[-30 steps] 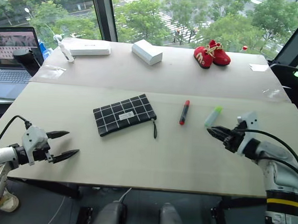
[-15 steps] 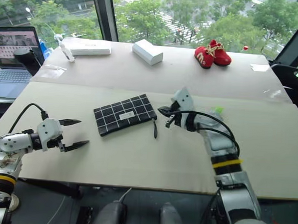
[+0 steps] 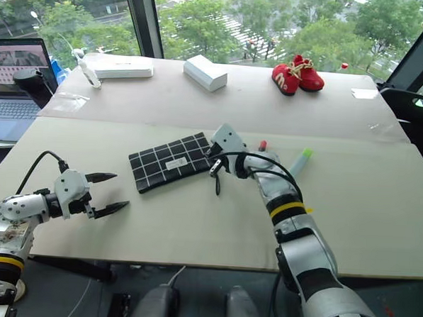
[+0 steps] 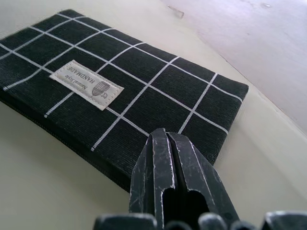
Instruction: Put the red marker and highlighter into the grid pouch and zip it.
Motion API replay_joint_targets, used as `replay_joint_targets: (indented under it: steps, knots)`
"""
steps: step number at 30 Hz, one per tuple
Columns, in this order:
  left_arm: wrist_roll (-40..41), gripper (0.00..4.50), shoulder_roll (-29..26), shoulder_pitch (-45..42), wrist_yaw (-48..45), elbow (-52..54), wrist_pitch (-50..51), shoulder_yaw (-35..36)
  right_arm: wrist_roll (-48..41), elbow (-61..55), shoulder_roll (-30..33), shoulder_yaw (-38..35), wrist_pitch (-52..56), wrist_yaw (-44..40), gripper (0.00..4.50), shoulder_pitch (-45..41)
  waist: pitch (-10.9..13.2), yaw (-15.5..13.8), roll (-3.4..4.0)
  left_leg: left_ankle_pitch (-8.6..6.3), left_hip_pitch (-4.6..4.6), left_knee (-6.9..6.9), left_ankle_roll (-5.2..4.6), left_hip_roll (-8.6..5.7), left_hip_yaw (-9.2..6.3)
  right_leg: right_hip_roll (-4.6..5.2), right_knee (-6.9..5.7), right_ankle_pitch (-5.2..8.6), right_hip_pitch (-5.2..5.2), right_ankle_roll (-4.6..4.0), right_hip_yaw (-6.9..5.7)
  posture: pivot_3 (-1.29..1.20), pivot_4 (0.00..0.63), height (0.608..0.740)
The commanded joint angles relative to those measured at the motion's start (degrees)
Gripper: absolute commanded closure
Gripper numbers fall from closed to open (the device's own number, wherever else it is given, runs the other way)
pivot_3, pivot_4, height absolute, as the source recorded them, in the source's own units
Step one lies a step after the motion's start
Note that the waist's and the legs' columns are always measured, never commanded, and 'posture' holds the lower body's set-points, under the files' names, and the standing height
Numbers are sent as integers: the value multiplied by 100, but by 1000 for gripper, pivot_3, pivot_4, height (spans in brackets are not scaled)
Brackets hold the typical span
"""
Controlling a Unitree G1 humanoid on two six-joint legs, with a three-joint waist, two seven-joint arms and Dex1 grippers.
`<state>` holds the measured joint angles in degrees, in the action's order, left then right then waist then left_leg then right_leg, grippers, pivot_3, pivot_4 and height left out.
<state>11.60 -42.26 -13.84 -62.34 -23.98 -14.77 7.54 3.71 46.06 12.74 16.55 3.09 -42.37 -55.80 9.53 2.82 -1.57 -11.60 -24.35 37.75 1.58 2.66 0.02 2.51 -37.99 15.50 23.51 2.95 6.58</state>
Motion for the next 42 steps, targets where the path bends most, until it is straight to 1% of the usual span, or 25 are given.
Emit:
replay_joint_targets:
  steps: [1,3,5,11,15,17,21,26,32,42]
  knots:
    - [-34,0,-150,18,47,229,-17,20,704,430,77,437,-657,219,4483,-208,0,0,0,0,0,0,0,1,0,0,-1,0,1,-1,-3,0,150,729]
    - [-266,0,-233,-51,138,218,-154,-52,1104,676,163,704,-956,373,4483,-252,0,2,0,0,-1,0,0,2,1,0,-3,1,7,-3,-6,0,150,729]
    - [-507,0,-269,-168,322,159,-310,-122,1275,841,187,788,-1162,459,4483,-283,0,-4,0,0,1,-1,0,4,4,0,-6,1,10,-5,-7,0,150,729]
    - [-1318,0,-243,-590,1031,-293,-1003,-451,1342,936,178,719,-1372,429,4483,-323,0,-23,0,0,8,0,0,4,3,0,-5,1,-2,-9,-11,0,150,729]
    - [-1722,0,-29,-948,1429,-619,-1608,-784,1336,938,158,645,-1425,391,4483,-318,-1,-34,0,0,11,0,0,3,3,0,-6,0,-5,-10,-10,0,150,729]
    - [-1813,0,95,-1078,1481,-752,-1881,-953,1297,954,136,584,-1401,400,4483,-314,-1,-44,0,1,12,1,0,3,2,1,-7,0,-7,-10,-11,0,150,729]
    - [-1568,0,321,-1090,1309,-696,-1841,-1098,1321,1005,157,538,-1387,442,4483,-325,-1,-39,1,0,12,1,0,3,3,1,-6,0,-9,-11,-11,0,150,729]
    - [-1508,0,347,-1033,1143,-636,-1899,-1216,1346,1069,135,469,-1366,480,4483,-357,-1,-40,1,0,12,1,0,2,2,1,-6,0,-10,-11,-11,0,150,729]
    - [-1819,0,270,-1326,1294,-1014,-2177,-1357,1360,1115,101,449,-1366,509,4483,-383,-1,-42,1,1,15,1,0,2,1,1,-5,0,-13,-11,-11,0,150,729]
    - [-2532,0,511,-1936,1919,-1962,-2946,-1872,1348,1170,133,414,-1379,551,4483,-418,-3,-62,3,1,29,3,0,-1,0,2,-4,0,-32,-10,-11,0,150,729]
